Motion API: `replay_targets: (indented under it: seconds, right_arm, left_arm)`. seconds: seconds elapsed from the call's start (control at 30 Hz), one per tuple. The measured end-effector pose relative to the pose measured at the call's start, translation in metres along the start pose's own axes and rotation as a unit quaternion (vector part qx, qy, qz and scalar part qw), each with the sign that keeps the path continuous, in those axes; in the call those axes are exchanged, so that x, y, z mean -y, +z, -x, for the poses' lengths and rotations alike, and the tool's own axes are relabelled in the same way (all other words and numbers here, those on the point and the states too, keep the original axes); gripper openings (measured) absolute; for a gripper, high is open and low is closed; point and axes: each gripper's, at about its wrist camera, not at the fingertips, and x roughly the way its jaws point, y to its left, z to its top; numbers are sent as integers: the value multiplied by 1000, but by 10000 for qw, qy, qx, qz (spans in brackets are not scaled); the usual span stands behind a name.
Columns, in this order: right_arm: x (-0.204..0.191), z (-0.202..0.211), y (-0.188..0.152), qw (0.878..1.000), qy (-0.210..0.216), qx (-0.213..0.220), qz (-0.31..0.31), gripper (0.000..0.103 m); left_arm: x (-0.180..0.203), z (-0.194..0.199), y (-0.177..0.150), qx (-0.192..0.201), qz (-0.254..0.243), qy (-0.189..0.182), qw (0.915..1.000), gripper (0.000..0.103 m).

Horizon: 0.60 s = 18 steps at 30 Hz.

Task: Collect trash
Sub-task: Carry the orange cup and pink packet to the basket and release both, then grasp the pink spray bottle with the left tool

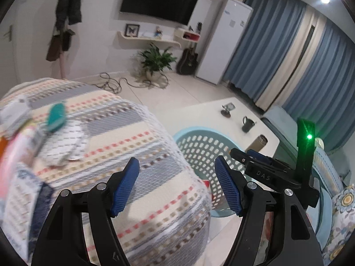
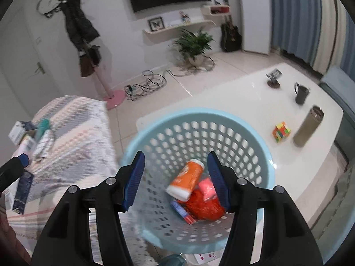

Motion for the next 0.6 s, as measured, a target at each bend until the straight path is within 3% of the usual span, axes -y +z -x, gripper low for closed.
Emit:
replay_targets:
  seconds: [0.23, 0.47, 0.6]
  right_arm:
    - [-70, 30, -1, 9970, 426, 280, 587, 55]
    - [-158, 48, -29, 9846, 1072, 294, 1350, 55]
    - [-204, 53, -54, 9738, 1444, 211, 1745, 64]
  left_arm:
    - [-40, 63, -14, 472, 398, 242, 9978, 69]
    - [-98, 123, -37, 837, 915, 725, 9896, 69]
    - [-134, 156, -52, 1024, 1304, 964, 9814, 69]
